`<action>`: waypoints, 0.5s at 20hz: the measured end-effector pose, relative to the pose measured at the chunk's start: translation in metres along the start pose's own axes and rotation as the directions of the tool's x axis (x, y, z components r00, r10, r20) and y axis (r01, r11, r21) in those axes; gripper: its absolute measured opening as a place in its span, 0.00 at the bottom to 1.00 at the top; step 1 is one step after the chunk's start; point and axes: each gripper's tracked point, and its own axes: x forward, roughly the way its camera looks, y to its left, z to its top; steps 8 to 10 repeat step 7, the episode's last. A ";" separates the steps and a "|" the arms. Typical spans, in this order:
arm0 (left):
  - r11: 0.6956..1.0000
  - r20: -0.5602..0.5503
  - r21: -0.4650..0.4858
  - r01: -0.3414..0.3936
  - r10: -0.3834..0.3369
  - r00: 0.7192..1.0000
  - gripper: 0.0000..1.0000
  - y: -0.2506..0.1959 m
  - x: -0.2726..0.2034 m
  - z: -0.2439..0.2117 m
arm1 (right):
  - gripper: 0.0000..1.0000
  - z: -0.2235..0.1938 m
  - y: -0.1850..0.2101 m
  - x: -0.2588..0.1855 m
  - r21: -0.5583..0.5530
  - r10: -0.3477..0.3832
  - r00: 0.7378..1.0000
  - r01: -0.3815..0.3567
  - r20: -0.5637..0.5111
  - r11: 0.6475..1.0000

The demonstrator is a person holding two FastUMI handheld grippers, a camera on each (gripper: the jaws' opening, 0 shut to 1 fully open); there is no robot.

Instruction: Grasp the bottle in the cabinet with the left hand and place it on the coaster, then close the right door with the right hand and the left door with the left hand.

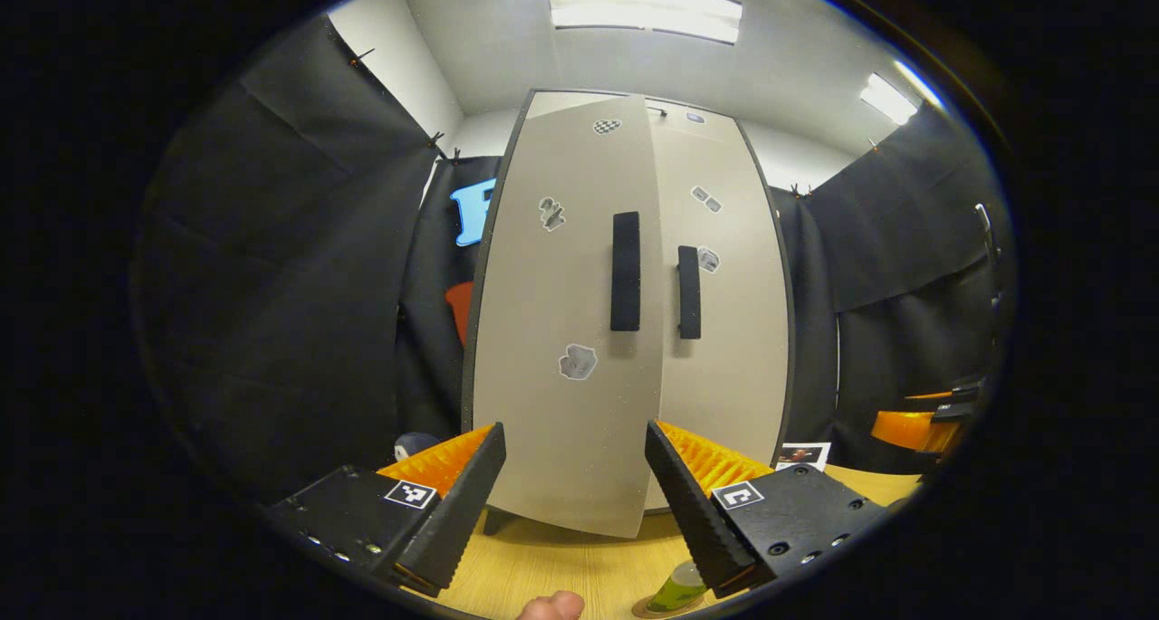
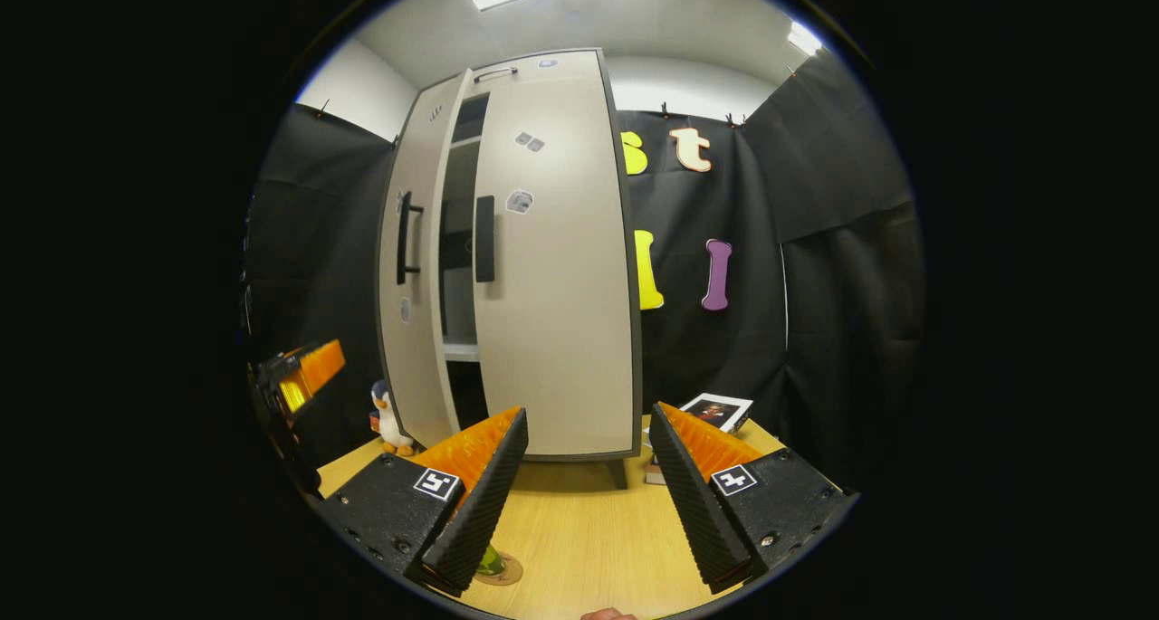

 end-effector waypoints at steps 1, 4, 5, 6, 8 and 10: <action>1.000 -0.015 -0.010 0.012 -0.012 1.000 0.99 -0.005 -0.002 -0.004 | 0.83 -0.001 0.002 -0.001 -0.002 0.003 1.000 -0.003 0.004 1.000; 0.999 -0.040 -0.027 0.017 -0.018 0.999 0.99 -0.011 -0.009 -0.010 | 0.83 -0.005 0.007 -0.005 -0.003 0.021 1.000 -0.021 0.005 1.000; 1.000 -0.041 -0.023 0.017 -0.017 0.999 0.95 -0.012 -0.010 -0.011 | 0.83 -0.006 0.008 -0.006 -0.001 0.026 1.000 -0.026 0.002 1.000; 1.000 -0.039 -0.017 0.016 -0.016 0.999 0.95 -0.013 -0.011 -0.011 | 0.83 -0.007 0.010 -0.006 0.002 0.032 0.999 -0.032 0.000 0.999; 1.000 -0.039 -0.012 0.012 -0.012 0.999 0.99 -0.013 -0.011 -0.010 | 0.83 -0.009 0.012 -0.005 0.003 0.040 0.999 -0.040 -0.005 0.999; 1.000 -0.039 -0.012 0.012 -0.012 0.999 0.99 -0.013 -0.011 -0.010 | 0.83 -0.009 0.012 -0.005 0.003 0.040 0.999 -0.040 -0.005 0.999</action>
